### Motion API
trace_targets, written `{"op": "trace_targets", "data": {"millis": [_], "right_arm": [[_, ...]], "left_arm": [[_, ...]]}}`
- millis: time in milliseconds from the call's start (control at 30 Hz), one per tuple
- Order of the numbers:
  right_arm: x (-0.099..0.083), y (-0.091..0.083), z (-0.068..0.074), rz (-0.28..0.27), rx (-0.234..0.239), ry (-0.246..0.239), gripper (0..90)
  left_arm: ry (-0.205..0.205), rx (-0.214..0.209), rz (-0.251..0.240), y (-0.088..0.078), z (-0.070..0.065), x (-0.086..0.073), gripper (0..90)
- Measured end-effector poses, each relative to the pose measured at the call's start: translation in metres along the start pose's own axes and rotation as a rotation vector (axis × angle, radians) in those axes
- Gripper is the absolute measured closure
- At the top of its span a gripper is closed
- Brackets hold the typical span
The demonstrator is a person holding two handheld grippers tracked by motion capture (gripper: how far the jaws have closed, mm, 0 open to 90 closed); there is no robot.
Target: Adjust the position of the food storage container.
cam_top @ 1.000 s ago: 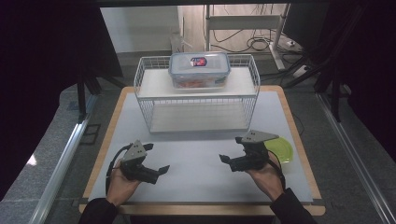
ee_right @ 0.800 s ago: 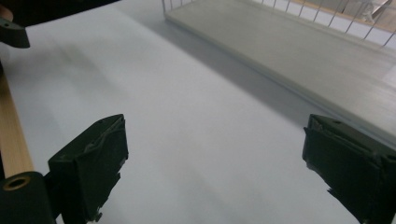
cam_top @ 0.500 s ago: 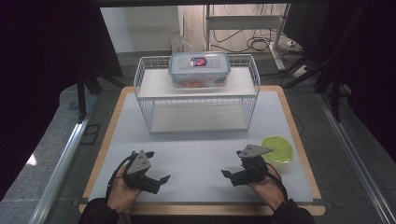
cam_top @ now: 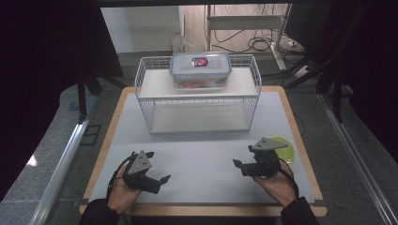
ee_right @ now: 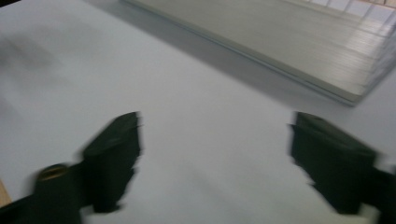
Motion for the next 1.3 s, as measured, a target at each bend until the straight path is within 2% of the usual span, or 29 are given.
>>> {"op": "trace_targets", "data": {"millis": [33, 67, 100, 133, 167, 200, 233, 267, 367, 400, 433, 500, 567, 667, 700, 800, 833, 933, 1133, 1300], "right_arm": [[0.0, 0.0, 0.0, 0.0, 0.0, 0.0, 35.6], [-0.001, -0.004, -0.004, -0.001, -0.002, -0.004, 43.3], [-0.001, -0.009, -0.011, -0.007, -0.024, -0.003, 54.6], [-0.002, -0.012, -0.015, -0.008, -0.03, -0.006, 60.8], [-0.003, -0.018, -0.025, -0.023, -0.048, 0.0, 73.4], [-0.004, -0.021, -0.031, -0.021, -0.061, 0.006, 78.4], [-0.004, -0.021, -0.031, -0.021, -0.061, 0.006, 78.4], [-0.009, -0.025, -0.045, -0.016, -0.109, 0.022, 88.9], [-0.015, -0.033, -0.065, -0.027, -0.126, 0.079, 89.7], [-0.015, -0.033, -0.065, -0.027, -0.126, 0.079, 89.7], [-0.02, -0.04, -0.08, -0.038, -0.163, 0.127, 89.7], [-0.021, -0.042, -0.084, -0.043, -0.174, 0.139, 89.7], [-0.028, -0.047, -0.1, -0.05, -0.203, 0.195, 89.8], [-0.034, -0.048, -0.111, -0.042, -0.224, 0.226, 89.8], [-0.042, -0.049, -0.124, -0.038, -0.258, 0.259, 89.7], [-0.047, -0.051, -0.133, -0.038, -0.28, 0.284, 89.7], [-0.053, -0.054, -0.143, -0.042, -0.311, 0.31, 89.7], [-0.058, -0.057, -0.15, -0.041, -0.336, 0.323, 89.7], [-0.065, -0.053, -0.155, 0.002, -0.366, 0.331, 89.7], [-0.07, -0.054, -0.161, 0.009, -0.377, 0.349, 89.7]], "left_arm": [[0.0, 0.0, 0.0, 0.0, 0.0, 0.0, 0.2], [-0.002, 0.001, 0.0, 0.0, 0.0, 0.0, 0.2], [-0.004, 0.0, 0.001, 0.0, 0.0, 0.0, 0.3], [-0.005, -0.001, 0.001, 0.0, 0.001, 0.0, 0.3], [-0.006, -0.002, 0.0, 0.0, 0.001, 0.0, 0.4], [-0.007, -0.002, 0.001, 0.0, 0.001, 0.0, 0.5], [-0.007, -0.002, 0.001, 0.0, 0.001, 0.0, 0.5], [-0.008, -0.002, 0.003, 0.0, 0.001, 0.0, 0.6], [-0.009, -0.005, 0.007, 0.001, 0.001, -0.001, 0.8], [-0.01, -0.005, 0.009, 0.002, 0.001, -0.001, 0.8], [-0.011, -0.006, 0.013, 0.003, 0.001, -0.002, 0.9], [-0.011, -0.006, 0.013, 0.003, 0.001, -0.002, 0.9], [-0.012, -0.006, 0.015, 0.003, 0.001, -0.002, 1.0], [-0.013, -0.007, 0.016, 0.003, 0.001, -0.002, 1.0], [-0.012, -0.006, 0.016, 0.003, 0.001, -0.002, 1.1], [-0.012, -0.005, 0.019, 0.004, 0.001, -0.002, 1.1], [-0.011, -0.003, 0.022, 0.004, 0.001, -0.002, 1.1], [-0.01, -0.003, 0.024, 0.004, 0.001, -0.003, 1.2], [-0.008, -0.001, 0.031, 0.005, 0.001, -0.003, 1.3], [-0.007, -0.002, 0.041, 0.006, 0.001, -0.004, 1.3]]}}
Point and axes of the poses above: each handheld gripper's, and its own axes: y roughly forward along the jaws, x roughly out of its top, z roughly to its left, the point moved 10 cm from there along y, roughly forward along the jaws, and after that the axes turned 12 degrees about z, right-handed, at the moved point
